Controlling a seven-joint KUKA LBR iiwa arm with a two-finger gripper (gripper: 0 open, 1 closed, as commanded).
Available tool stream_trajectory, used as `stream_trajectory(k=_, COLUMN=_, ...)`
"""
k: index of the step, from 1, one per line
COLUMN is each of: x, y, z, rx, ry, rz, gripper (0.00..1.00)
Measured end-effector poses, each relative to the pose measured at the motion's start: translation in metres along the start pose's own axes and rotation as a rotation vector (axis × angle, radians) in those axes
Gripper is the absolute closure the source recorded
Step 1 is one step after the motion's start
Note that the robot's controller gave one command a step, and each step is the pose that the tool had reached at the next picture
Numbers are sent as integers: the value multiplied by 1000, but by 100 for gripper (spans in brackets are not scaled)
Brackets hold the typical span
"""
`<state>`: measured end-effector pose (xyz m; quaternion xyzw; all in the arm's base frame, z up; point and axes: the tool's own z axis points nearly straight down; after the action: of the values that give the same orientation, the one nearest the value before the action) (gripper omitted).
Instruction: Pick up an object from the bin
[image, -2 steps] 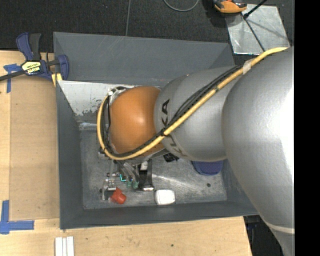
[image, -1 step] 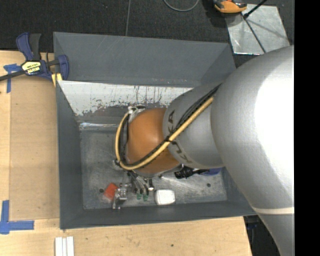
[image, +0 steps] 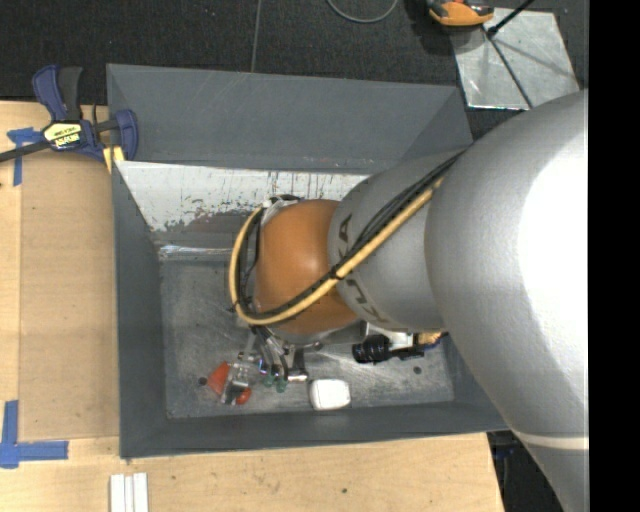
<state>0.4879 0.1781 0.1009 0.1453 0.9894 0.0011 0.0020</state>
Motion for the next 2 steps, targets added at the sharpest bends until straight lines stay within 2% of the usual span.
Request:
stream_trajectory(k=1, x=4, y=-3, z=1, rx=4, ry=5, rz=46, gripper=0)
stream_trajectory(k=2, x=4, y=5, z=27, rx=2, ry=4, rz=114, gripper=0)
